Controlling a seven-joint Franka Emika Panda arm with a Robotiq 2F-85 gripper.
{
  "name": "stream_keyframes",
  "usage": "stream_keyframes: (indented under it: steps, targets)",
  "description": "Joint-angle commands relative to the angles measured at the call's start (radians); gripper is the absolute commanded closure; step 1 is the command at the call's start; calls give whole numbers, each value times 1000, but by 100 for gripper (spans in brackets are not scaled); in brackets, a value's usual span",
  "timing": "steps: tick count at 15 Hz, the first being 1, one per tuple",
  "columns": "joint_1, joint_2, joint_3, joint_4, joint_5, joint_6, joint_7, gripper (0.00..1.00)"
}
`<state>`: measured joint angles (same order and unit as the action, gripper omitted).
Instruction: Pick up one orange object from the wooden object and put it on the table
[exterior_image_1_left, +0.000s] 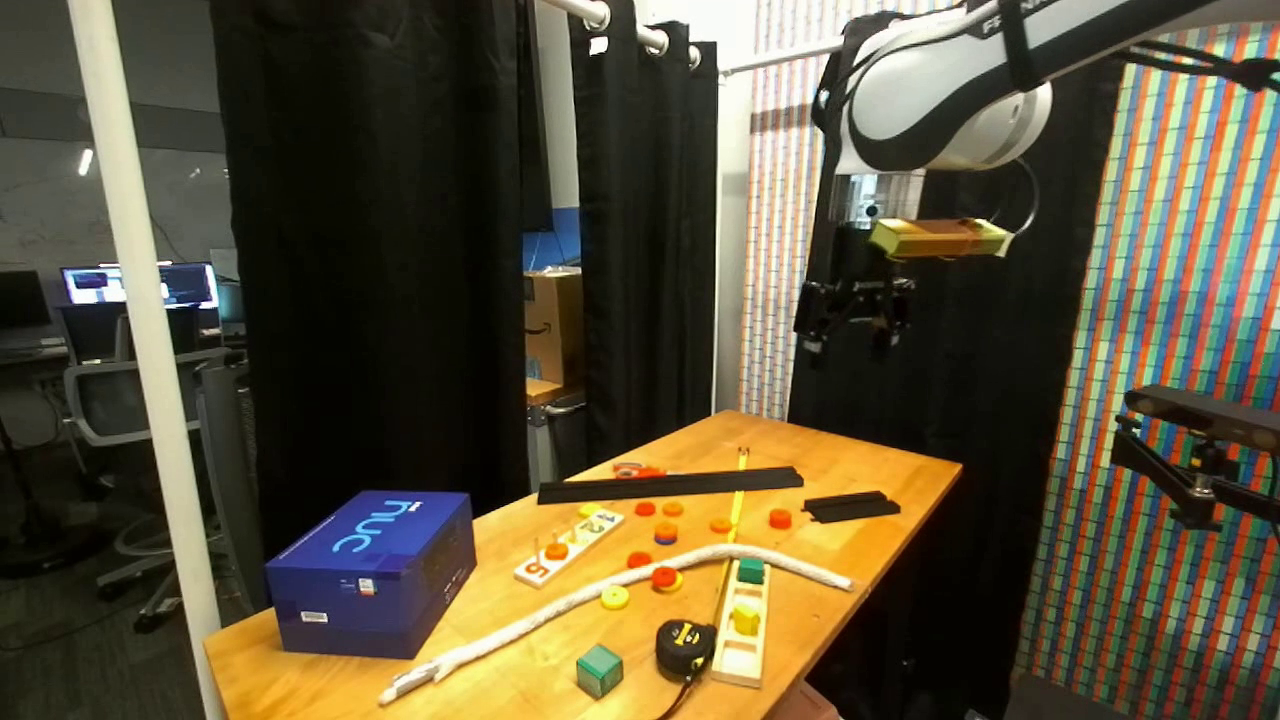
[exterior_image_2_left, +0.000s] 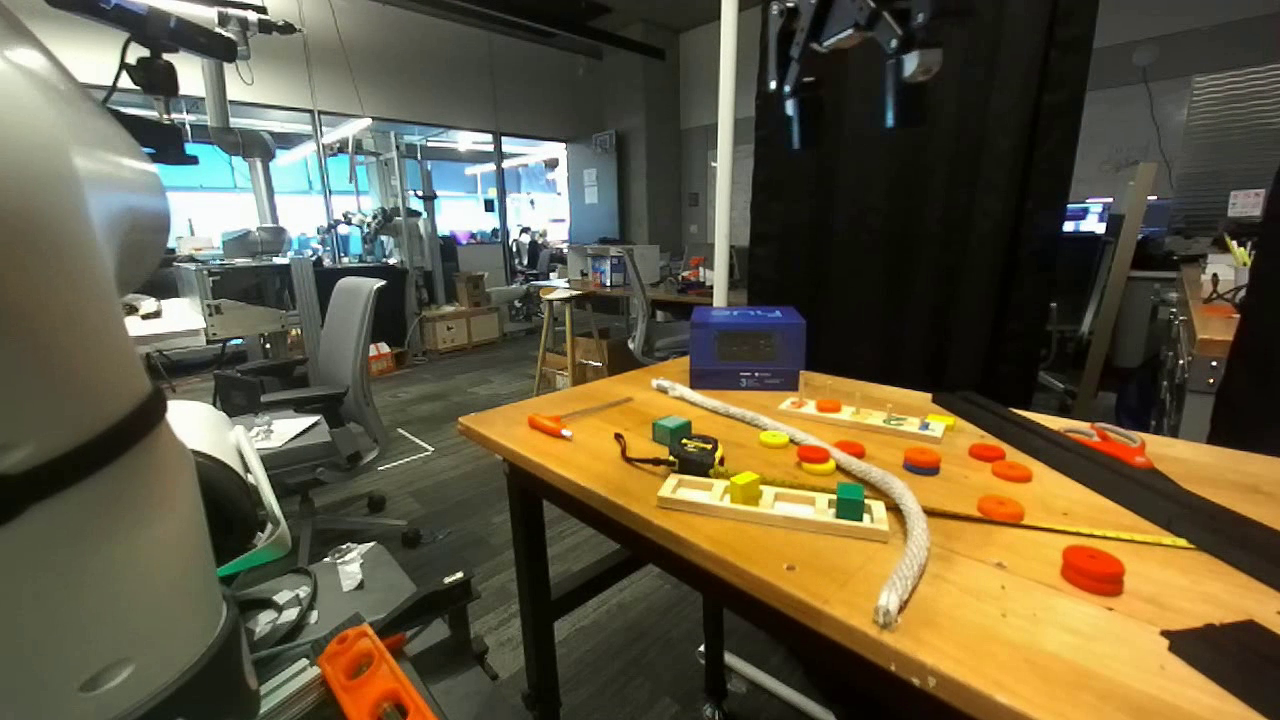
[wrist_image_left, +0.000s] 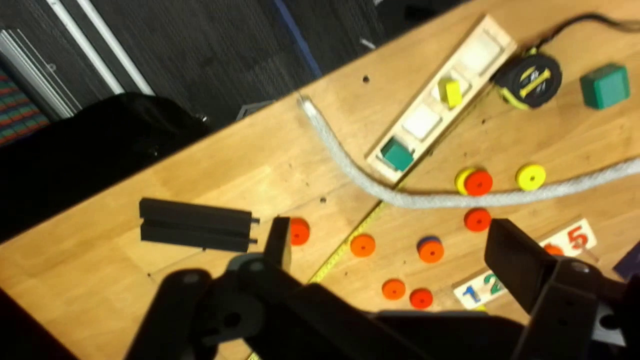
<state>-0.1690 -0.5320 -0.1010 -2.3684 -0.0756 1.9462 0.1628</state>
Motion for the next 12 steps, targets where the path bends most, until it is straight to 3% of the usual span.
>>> stream_keyframes:
  steps: [1,6,11,12]
  targets:
    - [41,-225,-31,-136,49,-125,-173,0]
    - [100,-349,-40,-187,71,-261,-324,0]
    - [122,-392,-26,-253,30,-269,-373,0]
    - [117,-352,-28,-220,44,-277,-346,0]
